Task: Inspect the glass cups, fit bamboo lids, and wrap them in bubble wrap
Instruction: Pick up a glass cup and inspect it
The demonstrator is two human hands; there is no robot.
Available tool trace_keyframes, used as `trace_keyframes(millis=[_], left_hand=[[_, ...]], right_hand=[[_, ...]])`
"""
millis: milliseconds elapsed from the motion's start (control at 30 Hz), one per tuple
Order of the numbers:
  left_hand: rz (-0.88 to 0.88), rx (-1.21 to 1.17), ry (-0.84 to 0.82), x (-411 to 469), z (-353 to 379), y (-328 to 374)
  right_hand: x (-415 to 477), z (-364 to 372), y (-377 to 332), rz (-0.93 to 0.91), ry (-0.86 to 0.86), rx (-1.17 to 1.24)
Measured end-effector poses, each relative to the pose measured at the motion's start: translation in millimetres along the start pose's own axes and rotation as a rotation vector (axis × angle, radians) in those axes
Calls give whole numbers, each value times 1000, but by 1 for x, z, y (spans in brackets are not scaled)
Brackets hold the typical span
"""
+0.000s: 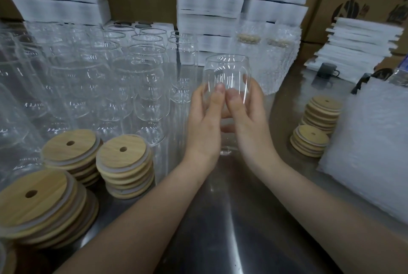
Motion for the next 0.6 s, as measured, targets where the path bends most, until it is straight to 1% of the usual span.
trace_keyframes(millis=[67,167,300,433,600], left_hand=[[-57,-89,-38,2,3,0],[-159,-126,-77,2,5,-4],[-203,-206,-103,6,0,-9],[-267,-270,-134,9,-2,-15],[-275,-337,-170,13,7,-13]], right_hand=[[0,2,-5,-39,6,-48],[0,1,-15,-116,-13,-123],[0,8,-17,-114,-109,-135],[2,10,-13,-67,-189,-83],[5,12,-5,49,-254,133]])
Point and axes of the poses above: each hand's wrist, its own x-axis towards the middle knuckle, its own z-axis out of the palm, y = z × x, the point moved 9 cm from there along x, towards the middle knuckle, and after that the axes turned 1 degree about z, right-handed, at the moved point
